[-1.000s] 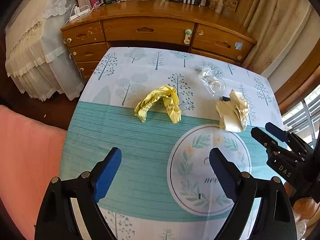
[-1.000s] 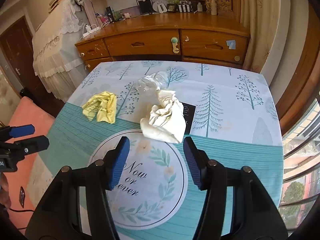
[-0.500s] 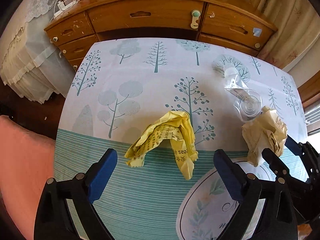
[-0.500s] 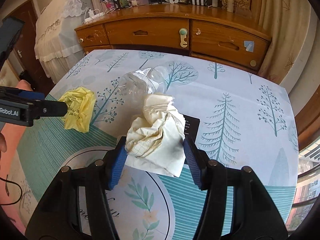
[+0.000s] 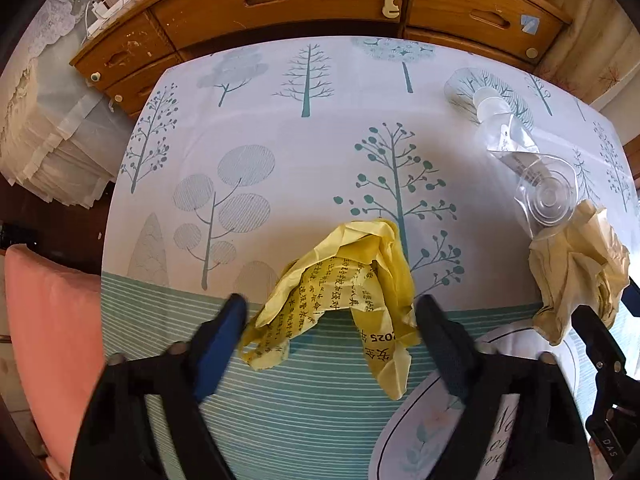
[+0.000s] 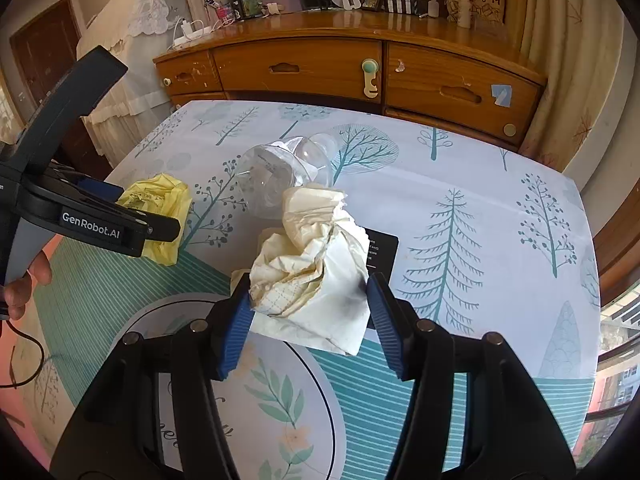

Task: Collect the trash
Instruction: 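Grasp the white crumpled paper with the right tool while the left tool grasps the yellow paper, then carry the yellow and white papers down over the bin with both tools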

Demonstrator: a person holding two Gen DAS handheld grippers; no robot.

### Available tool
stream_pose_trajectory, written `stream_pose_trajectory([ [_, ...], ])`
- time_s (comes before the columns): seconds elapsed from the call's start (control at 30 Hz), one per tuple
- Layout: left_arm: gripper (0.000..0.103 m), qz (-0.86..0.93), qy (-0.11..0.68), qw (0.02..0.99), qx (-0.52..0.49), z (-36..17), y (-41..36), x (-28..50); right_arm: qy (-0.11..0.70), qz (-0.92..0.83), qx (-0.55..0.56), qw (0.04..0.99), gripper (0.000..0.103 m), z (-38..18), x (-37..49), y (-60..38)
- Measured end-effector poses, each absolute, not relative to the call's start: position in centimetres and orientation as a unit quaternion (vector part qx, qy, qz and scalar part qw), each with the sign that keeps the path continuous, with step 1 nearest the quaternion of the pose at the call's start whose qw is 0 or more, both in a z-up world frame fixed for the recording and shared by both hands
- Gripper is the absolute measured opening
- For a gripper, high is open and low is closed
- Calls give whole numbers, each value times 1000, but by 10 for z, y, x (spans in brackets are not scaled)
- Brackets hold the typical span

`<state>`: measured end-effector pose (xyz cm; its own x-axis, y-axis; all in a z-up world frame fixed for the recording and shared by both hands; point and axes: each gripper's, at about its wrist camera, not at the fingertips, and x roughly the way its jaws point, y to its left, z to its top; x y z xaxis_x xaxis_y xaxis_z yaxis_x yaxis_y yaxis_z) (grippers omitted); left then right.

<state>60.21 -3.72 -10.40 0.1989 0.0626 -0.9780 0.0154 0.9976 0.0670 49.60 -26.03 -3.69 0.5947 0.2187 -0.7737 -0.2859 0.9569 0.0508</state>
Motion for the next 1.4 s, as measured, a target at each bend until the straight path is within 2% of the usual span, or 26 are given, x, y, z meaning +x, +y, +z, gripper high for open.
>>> stream_pose_trajectory([
  [0.07, 46, 26, 629, 776, 28, -104, -34, 600, 427, 141, -35, 892, 50, -37, 495, -261],
  [0.1, 29, 25, 626, 779, 23, -103, -32, 598, 426, 142, -30, 893, 47, -35, 494, -262],
  [0.13, 28, 24, 624, 781, 20, -101, -30, 596, 423, 143, -25, 895, 45, -33, 493, -264],
  [0.2, 24, 23, 620, 784, 12, -98, -28, 589, 414, 140, -24, 899, 30, -28, 489, -265],
  [0.4, 22, 20, 603, 798, 2, -79, -27, 557, 413, 139, -15, 900, 21, -14, 479, -267],
  [0.73, 22, -10, 571, 820, -37, -27, -25, 452, 414, 135, -1, 900, 14, 20, 415, -251],
  [1.1, 22, -41, 550, 831, -76, 6, 27, 301, 424, 134, -11, 896, 14, 58, 271, -196],
  [1.4, 22, -64, 535, 839, -72, 11, 87, 166, 433, 128, 5, 892, 14, 61, 129, -123],
])
